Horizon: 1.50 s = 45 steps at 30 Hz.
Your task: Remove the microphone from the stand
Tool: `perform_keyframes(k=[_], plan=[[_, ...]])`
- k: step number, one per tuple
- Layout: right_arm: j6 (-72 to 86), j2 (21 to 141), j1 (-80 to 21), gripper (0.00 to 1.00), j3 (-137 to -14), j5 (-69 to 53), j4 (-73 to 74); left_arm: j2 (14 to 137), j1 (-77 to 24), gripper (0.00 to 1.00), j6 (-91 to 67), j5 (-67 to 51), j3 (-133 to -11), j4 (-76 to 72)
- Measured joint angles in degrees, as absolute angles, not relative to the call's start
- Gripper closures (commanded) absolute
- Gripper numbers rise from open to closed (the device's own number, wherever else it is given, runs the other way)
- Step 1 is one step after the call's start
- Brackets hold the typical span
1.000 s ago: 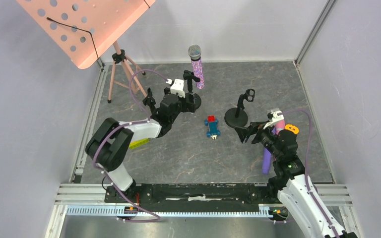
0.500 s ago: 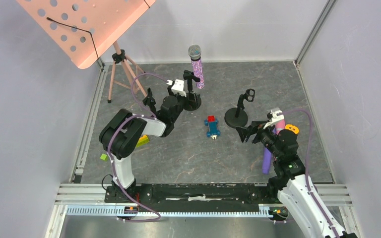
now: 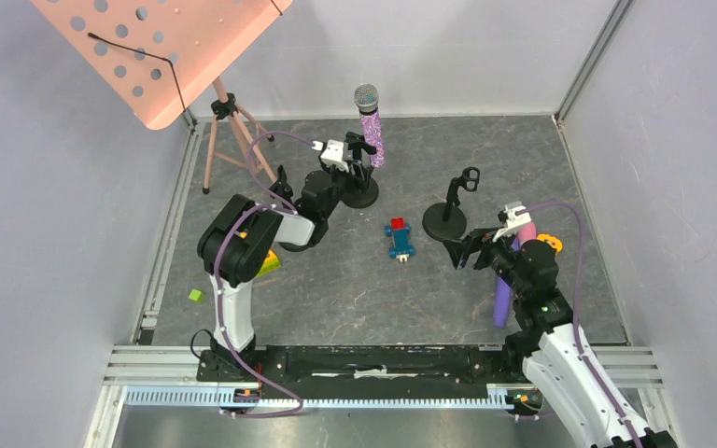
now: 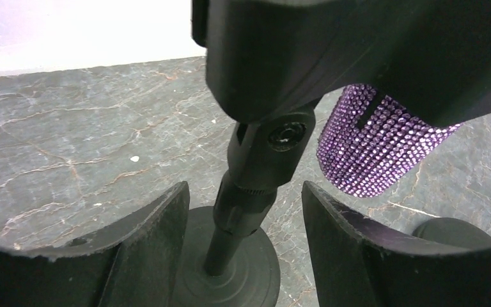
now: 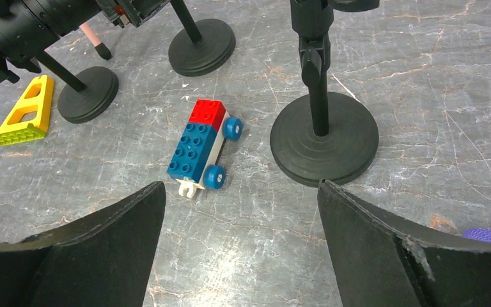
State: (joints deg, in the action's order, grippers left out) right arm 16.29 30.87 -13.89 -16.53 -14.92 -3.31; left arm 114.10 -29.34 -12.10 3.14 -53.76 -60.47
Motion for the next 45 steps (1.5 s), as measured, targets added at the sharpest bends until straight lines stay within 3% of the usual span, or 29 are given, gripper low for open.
perform_keyframes(k=[8,16,24,31,45], plan=[[16.1,31.2,-13.9,0.06,-16.5,-14.9,-3.3,114.8,-29.3,0.47,-11.9,-0.3,-54.4,-60.1],[16.1,31.2,-13.9,0.06,-16.5,-14.9,-3.3,114.8,-29.1,0.42,-9.3,-0.6,-54.9,-59.0],[16.2,32.0,-13.9,0.06,-16.6,-15.0,-3.3,114.8,-29.0,0.65,-7.0,0.1,-56.8,-56.8],[16.2,32.6,-13.9,0.06,-16.6,-15.2,-3.3,114.9,-29.0,0.77,-5.5,0.4,-57.4,-55.8],[17.3,33.1,-13.9,0.06,-16.6,-16.5,-3.4,107.6,-30.4,0.81,-5.7,-2.1,-45.9,-59.4]])
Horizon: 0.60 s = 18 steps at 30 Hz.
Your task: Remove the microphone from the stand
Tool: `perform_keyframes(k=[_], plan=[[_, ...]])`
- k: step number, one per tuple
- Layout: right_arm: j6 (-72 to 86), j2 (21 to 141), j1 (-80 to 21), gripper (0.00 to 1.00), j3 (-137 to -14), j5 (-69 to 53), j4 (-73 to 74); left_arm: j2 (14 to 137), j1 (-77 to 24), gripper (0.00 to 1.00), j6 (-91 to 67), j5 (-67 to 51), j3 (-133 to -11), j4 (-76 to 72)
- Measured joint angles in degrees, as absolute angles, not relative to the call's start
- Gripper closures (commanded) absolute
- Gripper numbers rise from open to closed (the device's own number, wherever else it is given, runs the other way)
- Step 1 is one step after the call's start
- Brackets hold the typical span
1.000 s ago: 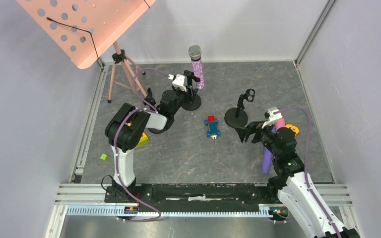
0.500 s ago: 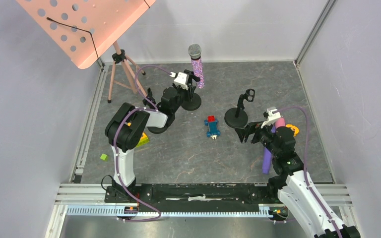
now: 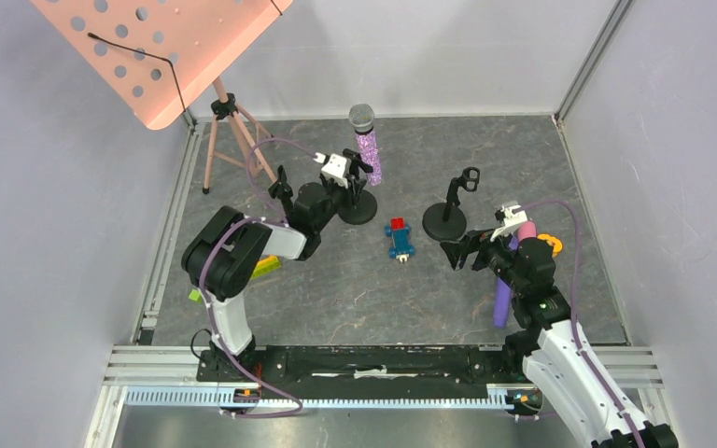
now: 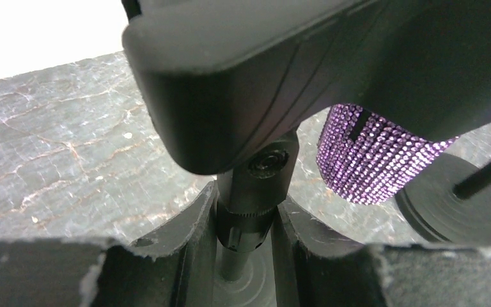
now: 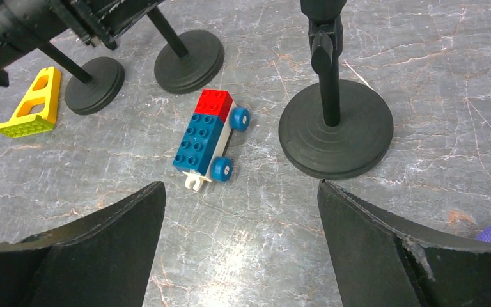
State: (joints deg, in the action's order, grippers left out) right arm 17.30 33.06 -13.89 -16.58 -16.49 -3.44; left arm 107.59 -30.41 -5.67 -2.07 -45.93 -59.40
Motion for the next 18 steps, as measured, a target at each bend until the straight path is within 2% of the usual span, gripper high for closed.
perform_keyframes(k=[5,18], plan=[[18.2,32.6,-13.9,0.06,-16.6,-16.7,-3.7,102.6,-33.2,0.81,-6.0,-1.2,-38.6,-61.5],[21.3,32.2,-13.9,0.06,-16.0,-18.2,-5.5,89.4,-47.4,0.82,-10.0,10.9,-19.7,-68.5]])
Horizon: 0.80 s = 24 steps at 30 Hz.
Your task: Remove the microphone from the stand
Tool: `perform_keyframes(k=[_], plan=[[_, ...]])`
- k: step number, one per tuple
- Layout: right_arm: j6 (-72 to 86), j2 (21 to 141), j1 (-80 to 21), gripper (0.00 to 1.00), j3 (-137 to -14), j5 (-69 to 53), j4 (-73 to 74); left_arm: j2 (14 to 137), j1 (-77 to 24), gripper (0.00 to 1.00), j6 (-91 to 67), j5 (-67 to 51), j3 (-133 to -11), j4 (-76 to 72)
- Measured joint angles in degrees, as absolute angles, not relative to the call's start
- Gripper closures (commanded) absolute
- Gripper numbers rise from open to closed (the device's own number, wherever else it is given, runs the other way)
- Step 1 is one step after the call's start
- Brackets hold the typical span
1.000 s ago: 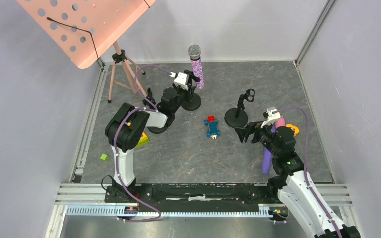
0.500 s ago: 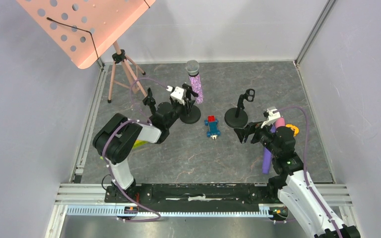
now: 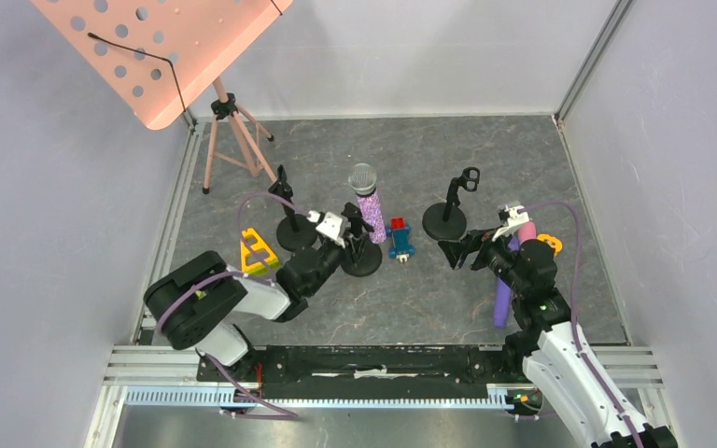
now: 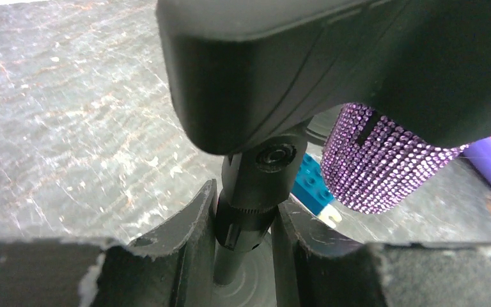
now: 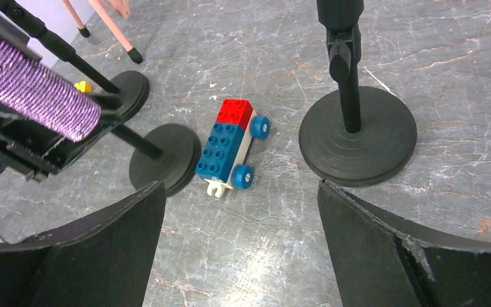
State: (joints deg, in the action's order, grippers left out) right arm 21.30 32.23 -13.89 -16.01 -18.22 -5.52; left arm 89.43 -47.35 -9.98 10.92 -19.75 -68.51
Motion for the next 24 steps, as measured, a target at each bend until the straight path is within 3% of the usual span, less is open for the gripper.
perform_keyframes(k=[3,11,21,24], plan=[[22.7,31.7,-13.9,0.06,-15.4,-18.6,-6.6,86.0,-50.9,0.78,-11.3,14.2,-15.7,-69.6],[26.9,32.2,-13.9,0.07,-13.5,-22.3,-11.1,74.6,-60.2,0.55,-16.1,22.3,-12.1,-59.6],[28.8,33.1,-13.9,0.07,-13.2,-25.1,-13.3,68.5,-62.1,0.35,-17.9,20.4,-10.6,-48.4],[28.7,32.6,-13.9,0.07,-13.2,-25.6,-13.2,64.8,-62.1,0.20,-17.6,18.7,-10.5,-43.7]])
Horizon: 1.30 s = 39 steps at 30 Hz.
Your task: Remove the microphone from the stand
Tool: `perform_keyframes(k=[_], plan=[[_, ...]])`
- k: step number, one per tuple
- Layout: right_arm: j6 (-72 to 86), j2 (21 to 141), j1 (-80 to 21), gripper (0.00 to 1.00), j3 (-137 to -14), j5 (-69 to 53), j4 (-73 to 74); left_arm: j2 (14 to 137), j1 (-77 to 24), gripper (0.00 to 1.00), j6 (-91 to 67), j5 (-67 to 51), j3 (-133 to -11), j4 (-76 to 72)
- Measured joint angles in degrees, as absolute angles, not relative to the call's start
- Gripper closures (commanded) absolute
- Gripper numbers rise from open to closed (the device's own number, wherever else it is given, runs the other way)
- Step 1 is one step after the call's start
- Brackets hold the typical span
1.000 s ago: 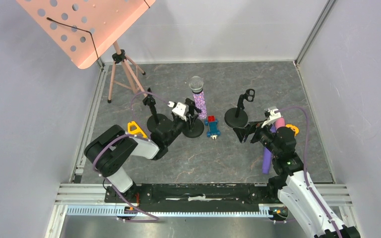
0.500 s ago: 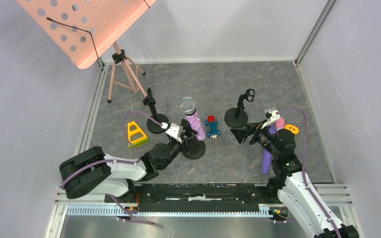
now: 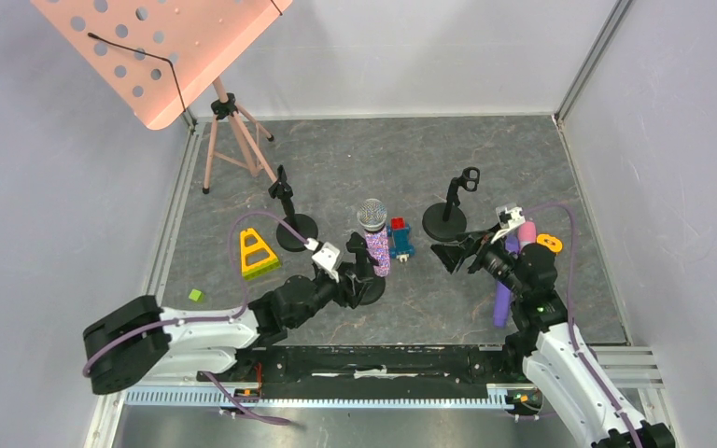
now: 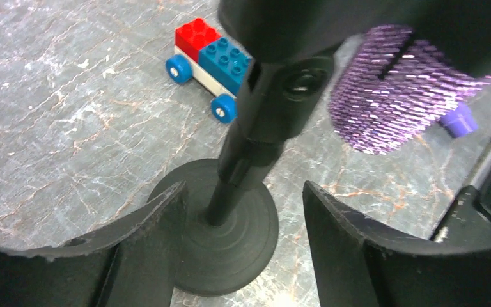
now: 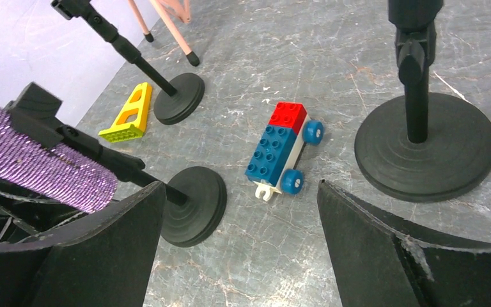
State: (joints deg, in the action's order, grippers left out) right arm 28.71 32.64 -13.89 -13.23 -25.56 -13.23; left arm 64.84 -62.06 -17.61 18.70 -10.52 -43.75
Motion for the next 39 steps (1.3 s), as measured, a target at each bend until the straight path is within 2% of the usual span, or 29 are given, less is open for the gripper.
perform_keyframes(k=[2,5,9,12,18,23,27,32,37,39], plan=[[28.4,32.1,-13.9,0.07,-13.2,-26.6,-13.3,60.8,-62.1,0.08,-16.6,16.9,-10.5,-40.3],[27.5,30.9,-13.9,0.06,-13.2,-29.8,-13.9,53.7,-61.8,0.01,-14.4,13.5,-10.4,-34.7],[26.0,29.5,-13.9,0.06,-13.2,-33.6,-15.1,45.7,-59.2,0.00,-11.8,7.4,-10.6,-27.6],[25.6,29.4,-13.9,0.06,-13.2,-35.1,-16.1,42.0,-53.7,0.00,-10.0,0.9,-10.7,-23.7],[25.6,31.0,-13.9,0.07,-13.2,-35.9,-16.2,43.4,-40.6,0.00,-7.0,-14.3,-13.7,-19.2],[25.7,32.2,-13.9,0.07,-13.2,-35.8,-16.2,50.3,-38.1,0.04,-1.6,-24.6,-18.5,-18.9],[25.7,32.2,-14.0,0.07,-13.2,-35.8,-16.2,56.1,-36.5,0.13,2.2,-33.0,-19.7,-20.6],[25.7,31.9,-14.0,0.07,-13.2,-35.7,-16.2,62.2,-35.1,0.15,3.6,-37.9,-22.2,-22.7],[25.7,32.3,-14.2,0.07,-13.2,-35.7,-16.2,66.5,-34.8,0.25,3.8,-40.9,-22.6,-28.0],[25.7,32.5,-14.2,0.07,-13.2,-35.7,-16.2,67.9,-34.8,0.35,3.9,-41.6,-22.7,-29.1]])
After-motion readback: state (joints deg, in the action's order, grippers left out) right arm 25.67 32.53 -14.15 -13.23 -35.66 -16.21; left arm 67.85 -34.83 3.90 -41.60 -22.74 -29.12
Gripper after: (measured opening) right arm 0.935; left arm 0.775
